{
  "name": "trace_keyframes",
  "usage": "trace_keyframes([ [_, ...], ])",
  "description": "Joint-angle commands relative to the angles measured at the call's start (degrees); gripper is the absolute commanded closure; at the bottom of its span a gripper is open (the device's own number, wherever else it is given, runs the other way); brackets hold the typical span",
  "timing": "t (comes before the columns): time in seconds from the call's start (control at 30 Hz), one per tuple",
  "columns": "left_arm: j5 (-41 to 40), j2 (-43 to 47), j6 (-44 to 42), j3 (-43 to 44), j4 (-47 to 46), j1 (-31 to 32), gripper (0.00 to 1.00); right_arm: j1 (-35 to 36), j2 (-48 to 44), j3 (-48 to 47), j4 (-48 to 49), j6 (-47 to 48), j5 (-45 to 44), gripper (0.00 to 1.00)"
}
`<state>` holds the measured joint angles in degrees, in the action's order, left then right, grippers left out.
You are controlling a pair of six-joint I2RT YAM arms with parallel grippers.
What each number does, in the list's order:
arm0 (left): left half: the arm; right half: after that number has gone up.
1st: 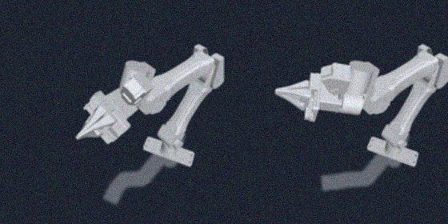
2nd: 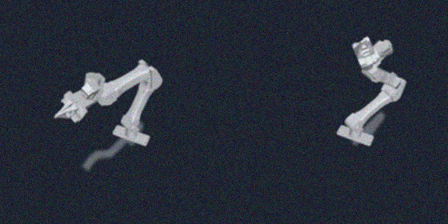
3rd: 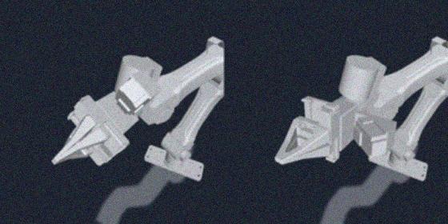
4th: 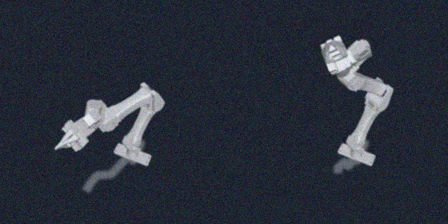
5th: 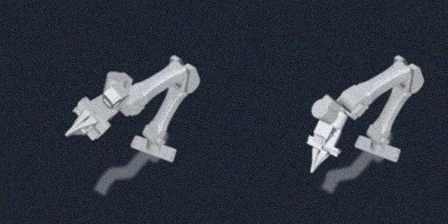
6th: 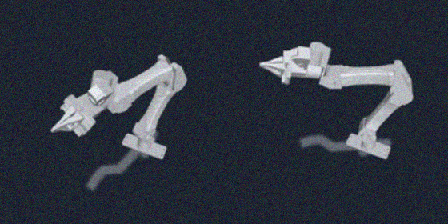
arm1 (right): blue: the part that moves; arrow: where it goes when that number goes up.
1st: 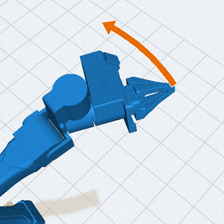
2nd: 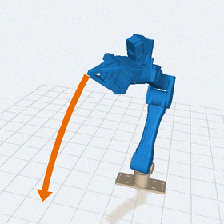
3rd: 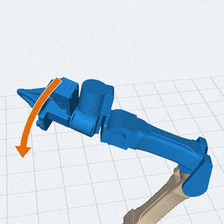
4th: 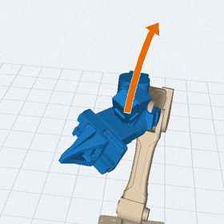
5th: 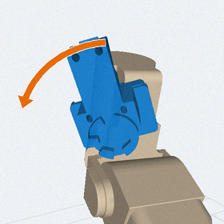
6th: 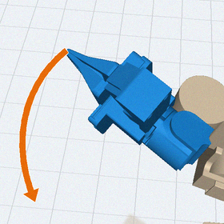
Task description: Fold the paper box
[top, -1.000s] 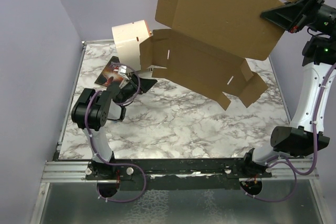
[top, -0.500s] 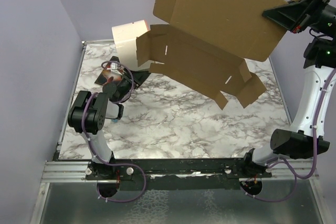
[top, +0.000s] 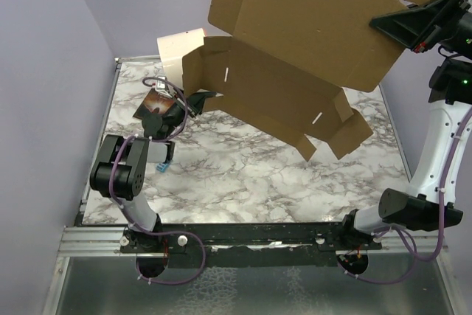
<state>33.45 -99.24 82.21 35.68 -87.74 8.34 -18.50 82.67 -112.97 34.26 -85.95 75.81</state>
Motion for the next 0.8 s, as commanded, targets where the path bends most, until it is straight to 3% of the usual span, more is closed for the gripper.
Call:
trace_keyframes([
  [0.0, 6.36, 6.28, -0.55, -0.16, -14.76, 1.05, 0.32, -0.81, -0.51, 1.22, 0.43, -0.85, -3.67, 0.99],
  [0.23, 7.89, 12.81, -2.53, -7.6, -14.81, 1.13, 0.31, -1.1, -0.33, 1.92, 1.73, -1.59, -3.96, 0.99],
  [0.77, 10.42, 14.55, -1.71, -12.29, -14.82, -0.33, 0.28, -1.32, -1.02, 1.71, 2.34, -2.47, -4.46, 0.99],
])
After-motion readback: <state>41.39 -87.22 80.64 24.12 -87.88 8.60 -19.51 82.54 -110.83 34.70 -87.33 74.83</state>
